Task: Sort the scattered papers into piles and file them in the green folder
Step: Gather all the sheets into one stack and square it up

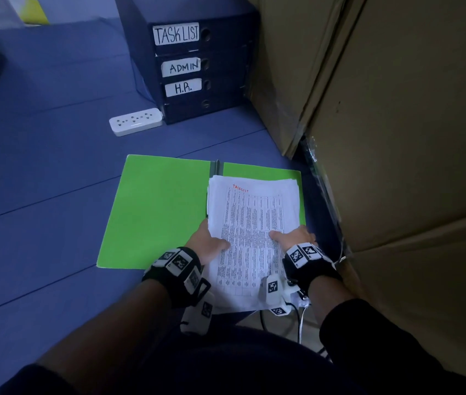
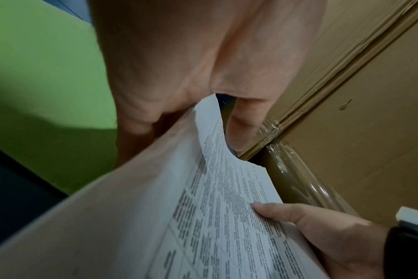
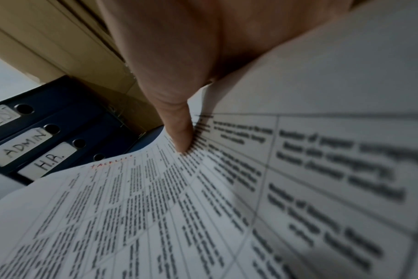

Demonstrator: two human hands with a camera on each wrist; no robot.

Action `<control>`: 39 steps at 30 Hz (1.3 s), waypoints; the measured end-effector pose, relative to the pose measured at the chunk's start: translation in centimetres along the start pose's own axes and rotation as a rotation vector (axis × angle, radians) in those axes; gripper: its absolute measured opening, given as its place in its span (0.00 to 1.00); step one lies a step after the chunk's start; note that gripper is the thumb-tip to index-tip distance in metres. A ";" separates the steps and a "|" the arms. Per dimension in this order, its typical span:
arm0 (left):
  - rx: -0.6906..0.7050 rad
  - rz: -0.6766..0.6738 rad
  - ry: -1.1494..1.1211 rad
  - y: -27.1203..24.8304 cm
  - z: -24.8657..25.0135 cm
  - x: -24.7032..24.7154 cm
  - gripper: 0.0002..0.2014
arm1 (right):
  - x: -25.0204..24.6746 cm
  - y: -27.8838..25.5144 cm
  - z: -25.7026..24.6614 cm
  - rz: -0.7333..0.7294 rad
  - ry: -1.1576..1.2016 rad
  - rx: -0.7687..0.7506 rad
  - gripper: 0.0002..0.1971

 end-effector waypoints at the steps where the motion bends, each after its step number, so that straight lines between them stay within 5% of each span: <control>1: -0.001 0.006 -0.006 -0.2 0.1 0.0 0.35 | 0.1 0.1 -0.1 0.011 0.021 -0.010 0.45; 6: -0.004 0.045 -0.055 -0.3 -0.2 -0.2 0.31 | 0.1 0.2 -0.1 0.026 0.201 -0.028 0.40; 10: -0.007 0.049 -0.114 -0.3 -0.8 -0.3 0.35 | -0.6 1.0 -0.1 -0.113 0.218 -0.055 0.39; 19: 0.095 -0.005 -0.121 -0.6 -1.5 -0.8 0.29 | -2.3 -5.8 -5.4 -0.110 0.219 -0.584 0.20; 23: 0.050 0.065 -0.478 -2.2 -3.4 -2.8 0.31 | -5.4 -11.7 -6.6 -0.243 0.441 -0.799 0.18; 26: 0.219 0.029 -0.700 -6.5 -1.6 -5.5 0.23 | -7.0 -16.5 -7.9 -0.419 0.593 -0.940 0.19; 28: 0.393 0.014 -0.795 -10.3 0.1 -8.9 0.36 | -7.6 -19.3 -9.3 -0.520 0.681 -1.027 0.21; 34: 0.545 0.195 -0.778 -19.7 -1.1 -18.8 0.35 | -3.2 -23.6 -13.7 -0.686 0.813 -1.103 0.19; 39: 0.462 0.683 -0.643 -25.3 -6.6 -23.6 0.13 | 5.3 -25.3 -17.5 -0.594 0.520 -1.093 0.12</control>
Point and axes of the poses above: each hand's wrist, its own y-axis towards the middle knuckle, its own x-axis out of the palm, z = x × y, the point moved 6 cm from there along y, towards the middle knuckle, and after that the axes turned 2 degrees about -z, right-handed, at the moved point
